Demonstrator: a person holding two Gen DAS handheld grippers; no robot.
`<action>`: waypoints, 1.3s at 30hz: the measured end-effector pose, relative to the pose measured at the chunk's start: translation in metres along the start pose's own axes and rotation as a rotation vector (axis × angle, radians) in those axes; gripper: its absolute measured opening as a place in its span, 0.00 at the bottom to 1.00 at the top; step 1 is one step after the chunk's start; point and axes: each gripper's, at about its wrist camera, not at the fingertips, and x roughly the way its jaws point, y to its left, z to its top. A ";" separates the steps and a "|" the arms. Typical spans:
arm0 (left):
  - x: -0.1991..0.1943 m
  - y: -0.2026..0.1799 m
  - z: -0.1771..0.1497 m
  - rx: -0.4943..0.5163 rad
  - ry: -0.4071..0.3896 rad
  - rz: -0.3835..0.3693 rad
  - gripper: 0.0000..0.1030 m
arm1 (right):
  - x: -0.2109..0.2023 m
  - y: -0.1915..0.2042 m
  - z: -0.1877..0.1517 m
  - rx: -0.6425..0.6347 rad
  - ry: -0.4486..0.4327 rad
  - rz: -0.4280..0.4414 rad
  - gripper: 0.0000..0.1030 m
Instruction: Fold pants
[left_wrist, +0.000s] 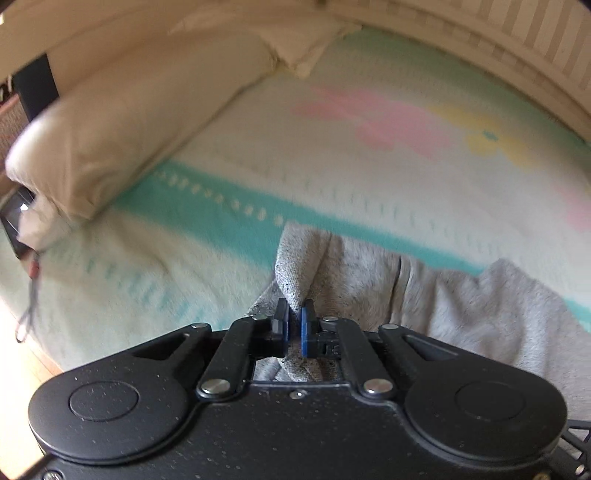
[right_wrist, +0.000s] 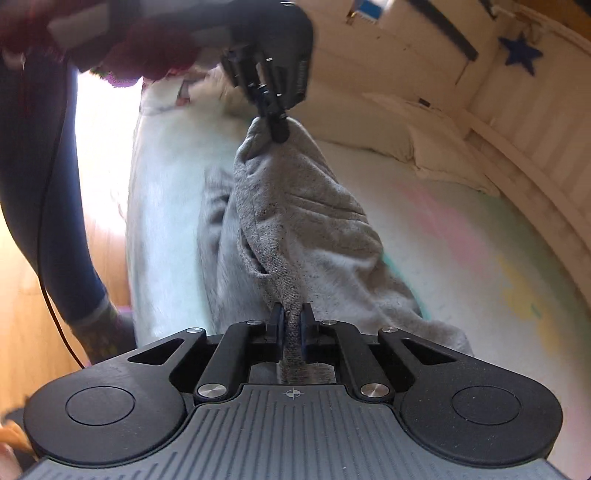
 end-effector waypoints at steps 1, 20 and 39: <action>-0.005 0.003 0.001 -0.009 -0.005 -0.005 0.07 | 0.002 0.002 -0.001 -0.002 0.009 0.006 0.08; 0.011 -0.020 -0.007 -0.004 -0.026 0.188 0.20 | -0.020 -0.067 -0.028 0.341 0.075 -0.037 0.19; 0.040 -0.105 -0.060 0.243 0.278 0.029 0.21 | -0.044 -0.081 -0.080 0.529 0.263 -0.012 0.19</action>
